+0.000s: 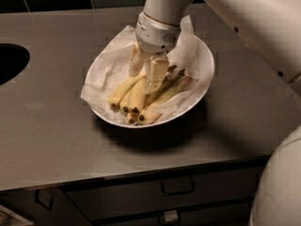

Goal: Pick banana from white bowl

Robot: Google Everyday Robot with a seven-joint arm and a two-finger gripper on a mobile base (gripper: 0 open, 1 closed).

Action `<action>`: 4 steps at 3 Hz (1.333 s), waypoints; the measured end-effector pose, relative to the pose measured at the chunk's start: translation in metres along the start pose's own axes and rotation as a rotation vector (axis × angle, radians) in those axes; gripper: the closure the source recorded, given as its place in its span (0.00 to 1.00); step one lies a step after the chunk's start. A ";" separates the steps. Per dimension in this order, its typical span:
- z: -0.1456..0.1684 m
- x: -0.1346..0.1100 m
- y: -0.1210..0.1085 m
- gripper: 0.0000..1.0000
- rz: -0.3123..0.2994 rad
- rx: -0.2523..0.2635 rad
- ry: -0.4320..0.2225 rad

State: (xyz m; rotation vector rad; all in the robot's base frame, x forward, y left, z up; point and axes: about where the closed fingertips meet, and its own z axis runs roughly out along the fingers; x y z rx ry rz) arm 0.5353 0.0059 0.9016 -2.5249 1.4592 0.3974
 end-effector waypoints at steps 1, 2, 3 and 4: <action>0.002 0.000 0.003 0.48 -0.001 -0.009 -0.001; 0.006 0.000 0.003 0.49 -0.003 -0.022 -0.003; 0.009 0.001 0.002 0.49 -0.006 -0.032 -0.005; 0.010 0.001 0.002 0.67 -0.007 -0.035 -0.006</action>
Offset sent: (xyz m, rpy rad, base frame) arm -0.0283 -0.0207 -0.0079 -0.0788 0.1174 0.0523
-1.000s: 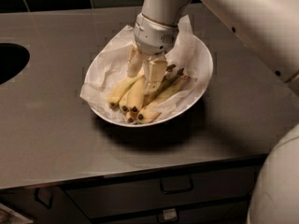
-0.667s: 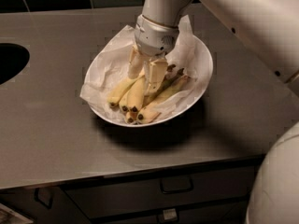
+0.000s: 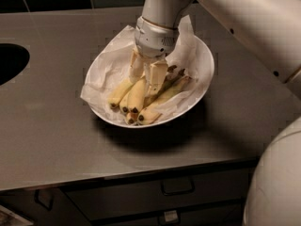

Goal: Pick banana from white bowl

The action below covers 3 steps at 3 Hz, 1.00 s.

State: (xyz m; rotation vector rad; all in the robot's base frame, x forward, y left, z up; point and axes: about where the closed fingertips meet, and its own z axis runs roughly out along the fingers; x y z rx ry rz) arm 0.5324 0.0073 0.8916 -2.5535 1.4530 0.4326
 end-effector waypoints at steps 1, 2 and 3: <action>0.000 0.000 0.000 0.90 0.000 0.000 0.000; 0.000 0.000 0.000 1.00 0.000 0.000 0.000; -0.010 -0.007 -0.010 1.00 -0.024 0.073 0.011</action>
Offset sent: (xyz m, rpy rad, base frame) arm 0.0000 0.0000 0.0000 0.0000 0.0000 0.0000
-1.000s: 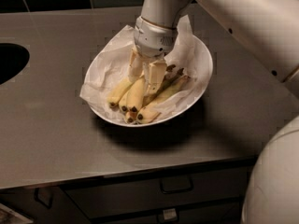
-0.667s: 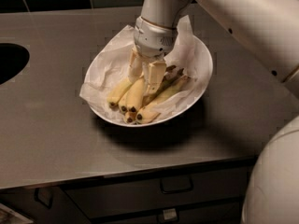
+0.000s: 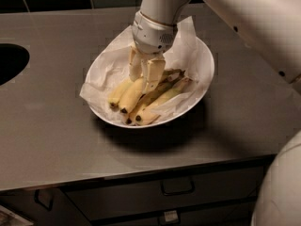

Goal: Pick banana from white bowl

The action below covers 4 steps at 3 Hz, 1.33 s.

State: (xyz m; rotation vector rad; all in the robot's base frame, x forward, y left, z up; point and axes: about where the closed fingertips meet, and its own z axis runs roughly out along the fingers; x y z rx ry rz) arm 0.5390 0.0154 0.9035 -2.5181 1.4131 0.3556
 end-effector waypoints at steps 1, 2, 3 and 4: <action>-0.018 -0.013 -0.005 1.00 -0.046 0.079 0.027; -0.034 -0.026 -0.004 1.00 -0.086 0.143 0.055; -0.047 -0.037 -0.001 1.00 -0.109 0.186 0.084; -0.061 -0.048 0.005 1.00 -0.127 0.223 0.116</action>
Offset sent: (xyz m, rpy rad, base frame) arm -0.0182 0.0121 0.0642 0.0320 -0.2456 0.0519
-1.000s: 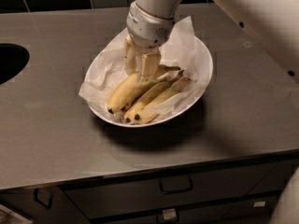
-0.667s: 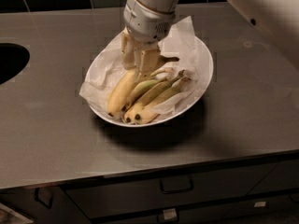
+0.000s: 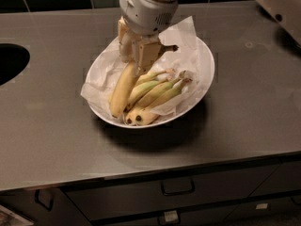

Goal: Pick banana from white bowl

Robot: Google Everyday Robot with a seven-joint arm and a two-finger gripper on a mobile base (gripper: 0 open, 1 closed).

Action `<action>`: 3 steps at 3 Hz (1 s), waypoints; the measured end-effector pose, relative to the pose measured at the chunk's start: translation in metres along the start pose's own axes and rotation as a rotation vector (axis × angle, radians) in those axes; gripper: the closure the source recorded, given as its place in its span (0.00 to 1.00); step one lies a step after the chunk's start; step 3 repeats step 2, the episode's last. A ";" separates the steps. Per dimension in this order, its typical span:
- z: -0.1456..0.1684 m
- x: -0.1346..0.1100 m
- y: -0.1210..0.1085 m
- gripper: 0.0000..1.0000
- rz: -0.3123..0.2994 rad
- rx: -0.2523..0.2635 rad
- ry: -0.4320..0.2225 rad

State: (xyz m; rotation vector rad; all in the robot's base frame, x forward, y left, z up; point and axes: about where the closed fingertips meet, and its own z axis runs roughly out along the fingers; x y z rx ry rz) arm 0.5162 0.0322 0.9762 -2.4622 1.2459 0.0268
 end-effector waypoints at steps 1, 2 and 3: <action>-0.027 -0.008 0.009 1.00 -0.011 0.066 0.035; -0.044 -0.009 0.017 1.00 -0.012 0.114 0.047; -0.044 -0.009 0.017 1.00 -0.012 0.114 0.047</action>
Offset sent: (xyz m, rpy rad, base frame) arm -0.0337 -0.0286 0.0471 0.0474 -0.1521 -0.0383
